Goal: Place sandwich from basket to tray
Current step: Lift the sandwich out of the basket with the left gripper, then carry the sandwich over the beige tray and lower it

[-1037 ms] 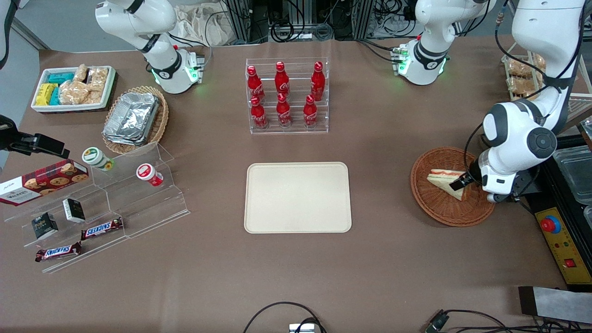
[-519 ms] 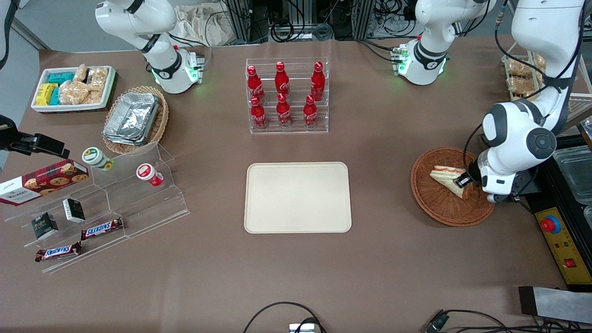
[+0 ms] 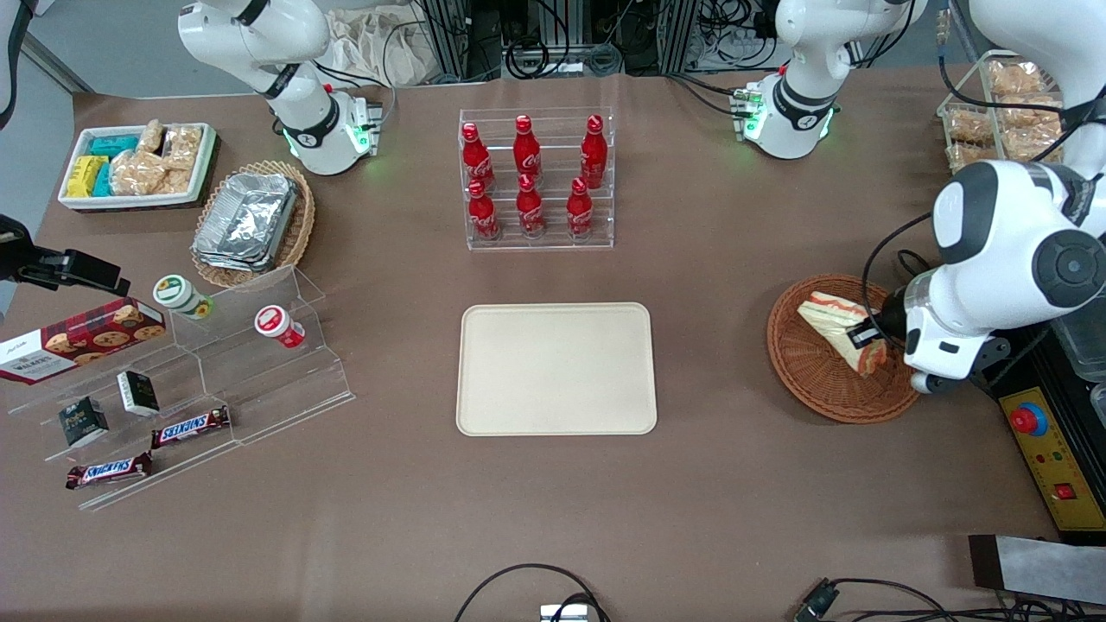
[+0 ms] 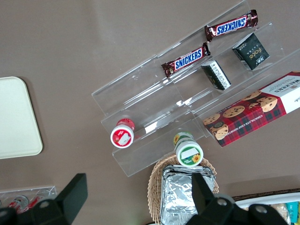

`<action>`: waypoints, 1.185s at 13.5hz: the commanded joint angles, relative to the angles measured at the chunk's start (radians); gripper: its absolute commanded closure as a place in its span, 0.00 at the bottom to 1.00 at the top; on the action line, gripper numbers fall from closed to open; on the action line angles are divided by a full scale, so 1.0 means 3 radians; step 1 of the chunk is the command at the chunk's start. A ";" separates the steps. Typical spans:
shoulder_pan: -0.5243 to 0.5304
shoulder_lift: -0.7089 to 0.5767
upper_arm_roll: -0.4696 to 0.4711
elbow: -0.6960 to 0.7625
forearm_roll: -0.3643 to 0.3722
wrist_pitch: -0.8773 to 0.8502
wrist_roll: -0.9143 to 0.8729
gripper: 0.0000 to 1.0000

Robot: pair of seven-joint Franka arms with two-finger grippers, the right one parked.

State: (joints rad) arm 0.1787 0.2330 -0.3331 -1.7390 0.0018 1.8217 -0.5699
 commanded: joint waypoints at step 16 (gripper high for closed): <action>-0.1711 0.2076 -0.0127 0.1348 0.0740 0.0549 -0.0151 1.00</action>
State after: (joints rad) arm -0.3305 0.8522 -0.3761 -1.3271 0.2001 1.9705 -0.6525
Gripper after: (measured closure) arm 0.797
